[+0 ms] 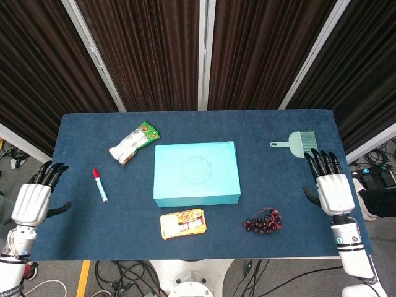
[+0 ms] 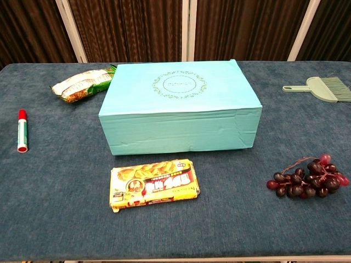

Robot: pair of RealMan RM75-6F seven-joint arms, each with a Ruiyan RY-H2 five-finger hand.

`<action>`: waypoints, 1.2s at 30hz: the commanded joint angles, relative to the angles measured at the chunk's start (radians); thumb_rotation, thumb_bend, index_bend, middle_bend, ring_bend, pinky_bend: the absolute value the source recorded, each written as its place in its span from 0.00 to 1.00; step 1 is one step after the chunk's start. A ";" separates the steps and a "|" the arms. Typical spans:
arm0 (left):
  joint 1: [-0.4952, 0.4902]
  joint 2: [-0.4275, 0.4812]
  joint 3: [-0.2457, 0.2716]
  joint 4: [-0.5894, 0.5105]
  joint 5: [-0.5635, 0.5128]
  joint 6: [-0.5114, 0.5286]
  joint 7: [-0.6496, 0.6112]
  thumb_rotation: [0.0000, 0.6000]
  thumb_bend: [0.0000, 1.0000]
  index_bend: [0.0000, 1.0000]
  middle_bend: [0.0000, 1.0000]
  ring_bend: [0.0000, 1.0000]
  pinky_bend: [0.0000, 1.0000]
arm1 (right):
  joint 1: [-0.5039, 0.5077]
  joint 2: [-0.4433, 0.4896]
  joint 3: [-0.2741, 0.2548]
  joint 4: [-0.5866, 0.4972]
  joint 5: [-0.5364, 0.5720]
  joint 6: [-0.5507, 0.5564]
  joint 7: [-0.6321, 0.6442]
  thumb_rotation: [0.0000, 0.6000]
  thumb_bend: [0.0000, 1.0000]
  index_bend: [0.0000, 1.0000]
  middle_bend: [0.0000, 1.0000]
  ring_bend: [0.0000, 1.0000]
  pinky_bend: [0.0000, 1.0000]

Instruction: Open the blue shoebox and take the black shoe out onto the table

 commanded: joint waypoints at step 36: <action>0.002 -0.015 0.011 0.053 0.009 0.002 -0.039 1.00 0.11 0.15 0.13 0.06 0.32 | 0.228 -0.281 0.040 0.262 -0.046 -0.181 -0.073 1.00 0.16 0.00 0.03 0.00 0.00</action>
